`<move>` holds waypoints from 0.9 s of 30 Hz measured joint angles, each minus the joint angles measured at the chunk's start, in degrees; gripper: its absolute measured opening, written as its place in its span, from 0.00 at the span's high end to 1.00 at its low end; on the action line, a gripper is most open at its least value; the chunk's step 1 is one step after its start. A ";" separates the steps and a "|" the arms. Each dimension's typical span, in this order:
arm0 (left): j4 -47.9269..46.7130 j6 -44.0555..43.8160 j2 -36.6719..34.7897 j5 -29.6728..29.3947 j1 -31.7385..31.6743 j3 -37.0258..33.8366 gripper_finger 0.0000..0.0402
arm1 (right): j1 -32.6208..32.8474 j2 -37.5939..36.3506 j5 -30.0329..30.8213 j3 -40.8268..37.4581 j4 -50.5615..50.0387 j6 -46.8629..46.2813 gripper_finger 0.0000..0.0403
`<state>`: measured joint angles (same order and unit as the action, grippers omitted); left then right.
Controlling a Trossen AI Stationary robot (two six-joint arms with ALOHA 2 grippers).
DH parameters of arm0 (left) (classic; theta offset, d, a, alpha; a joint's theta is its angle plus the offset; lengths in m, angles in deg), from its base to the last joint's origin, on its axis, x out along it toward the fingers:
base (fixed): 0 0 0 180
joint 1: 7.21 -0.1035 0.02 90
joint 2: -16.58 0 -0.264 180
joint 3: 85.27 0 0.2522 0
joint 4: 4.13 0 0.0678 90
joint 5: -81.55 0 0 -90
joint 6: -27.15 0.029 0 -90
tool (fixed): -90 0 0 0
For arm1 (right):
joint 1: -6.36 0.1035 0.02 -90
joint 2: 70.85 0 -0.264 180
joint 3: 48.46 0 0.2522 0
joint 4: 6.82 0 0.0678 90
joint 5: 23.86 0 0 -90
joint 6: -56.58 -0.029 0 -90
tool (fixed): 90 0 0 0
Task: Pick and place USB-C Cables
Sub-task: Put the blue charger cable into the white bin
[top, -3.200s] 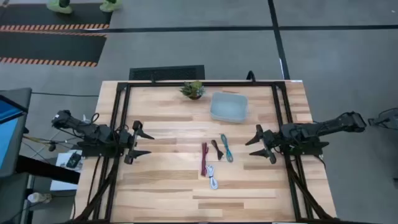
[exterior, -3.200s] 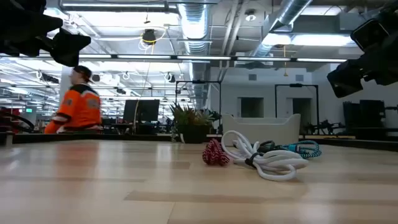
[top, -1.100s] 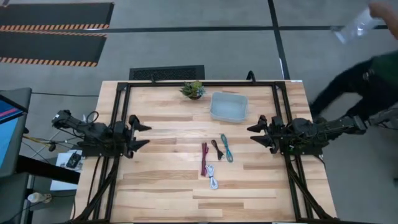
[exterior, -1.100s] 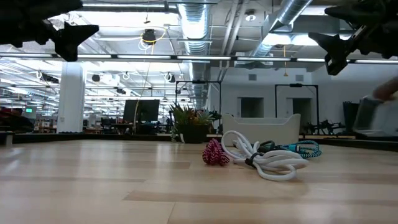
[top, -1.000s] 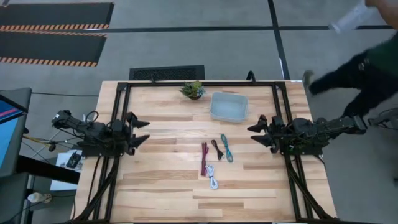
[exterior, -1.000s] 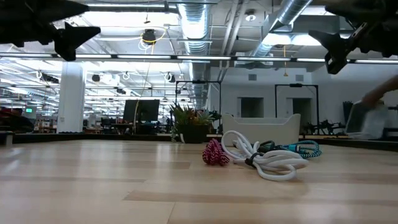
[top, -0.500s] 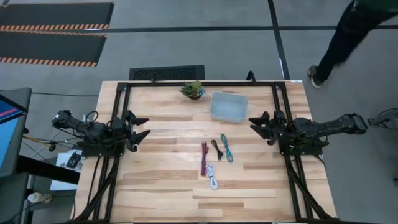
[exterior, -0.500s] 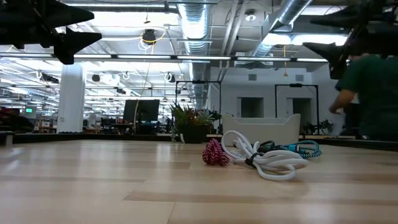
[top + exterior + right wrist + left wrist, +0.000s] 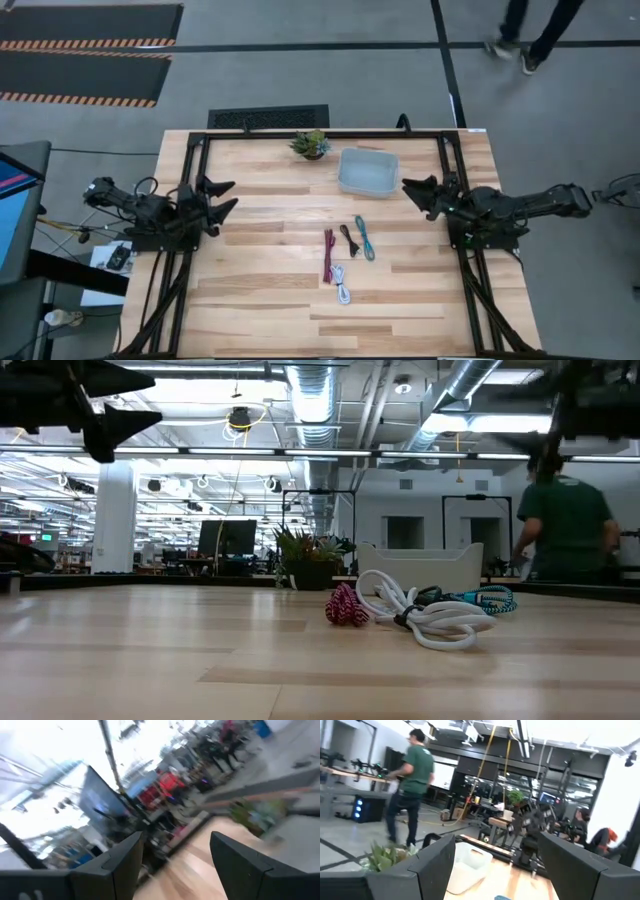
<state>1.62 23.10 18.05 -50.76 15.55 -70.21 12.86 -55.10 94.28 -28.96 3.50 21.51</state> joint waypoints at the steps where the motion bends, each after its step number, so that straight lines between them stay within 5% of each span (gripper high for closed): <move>1: -0.59 -0.81 0.00 0.27 0.00 0.00 0.32 | 0.27 1.27 0.00 1.85 -0.46 1.09 0.37; 5: -3.38 -8.49 0.00 0.36 0.00 0.00 0.32 | 1.14 9.26 0.52 10.96 -8.89 3.42 0.37; 9: -7.82 -17.93 0.00 1.53 0.01 0.00 0.32 | 1.15 21.43 -0.67 23.07 -30.85 -1.88 0.37; 13: -10.57 -25.08 0.02 1.51 0.00 0.00 0.32 | 1.12 35.90 -6.93 33.07 -52.62 -13.36 0.37; 17: -11.24 -30.44 0.02 0.99 -0.08 0.00 0.32 | 1.14 49.26 -14.99 38.45 -62.56 -21.33 0.37; 22: -11.26 -36.55 0.02 1.38 -1.25 0.00 0.32 | 1.82 62.81 -17.79 39.89 -61.06 -29.22 0.37; 27: -11.53 -38.75 0.02 1.94 -2.42 0.00 0.32 | 1.06 70.83 -18.55 40.06 -49.31 -29.45 0.37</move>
<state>-9.91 -15.64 18.08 -48.82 13.13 -70.21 13.92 15.73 75.73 11.10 -45.81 -7.94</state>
